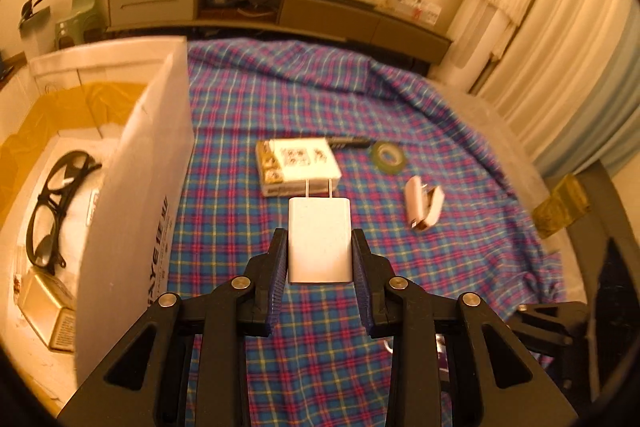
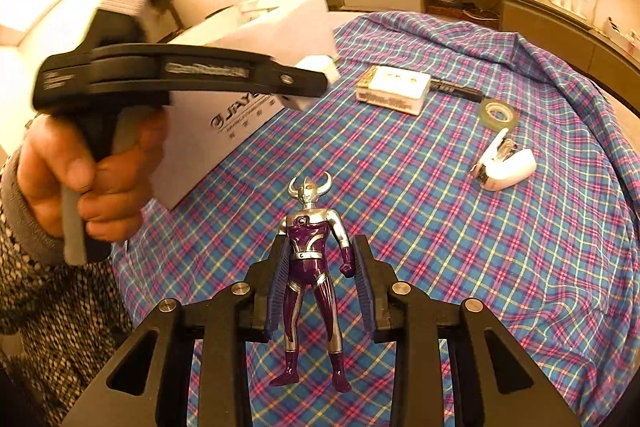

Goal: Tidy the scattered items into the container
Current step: 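Carry the charger and figurine over the white box with both tools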

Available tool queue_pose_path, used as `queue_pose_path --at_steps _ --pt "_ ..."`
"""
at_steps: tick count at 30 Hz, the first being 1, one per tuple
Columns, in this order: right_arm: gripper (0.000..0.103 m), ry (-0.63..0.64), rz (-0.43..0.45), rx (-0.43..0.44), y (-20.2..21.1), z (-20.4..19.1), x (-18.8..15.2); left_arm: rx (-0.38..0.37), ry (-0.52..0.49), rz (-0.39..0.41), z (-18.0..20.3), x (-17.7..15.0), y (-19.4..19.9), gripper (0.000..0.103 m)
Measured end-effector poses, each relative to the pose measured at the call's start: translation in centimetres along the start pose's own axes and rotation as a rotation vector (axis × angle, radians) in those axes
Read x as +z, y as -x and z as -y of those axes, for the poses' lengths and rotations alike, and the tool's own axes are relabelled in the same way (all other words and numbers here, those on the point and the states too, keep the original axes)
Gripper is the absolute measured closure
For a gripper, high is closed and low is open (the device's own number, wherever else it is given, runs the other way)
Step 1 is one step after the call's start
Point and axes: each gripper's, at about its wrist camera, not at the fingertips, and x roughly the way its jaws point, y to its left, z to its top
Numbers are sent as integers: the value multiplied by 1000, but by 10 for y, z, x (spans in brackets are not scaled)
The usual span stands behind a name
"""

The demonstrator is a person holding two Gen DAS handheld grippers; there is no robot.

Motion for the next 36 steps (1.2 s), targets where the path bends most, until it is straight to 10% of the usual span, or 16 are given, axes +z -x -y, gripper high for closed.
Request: queue_pose_path --at_steps 21,36 --pt "70 -140 169 0 6 -33 54 -154 100 102 -65 2 87 72" --pt "70 -152 249 82 13 -74 113 -111 240 178 -133 15 128 72"
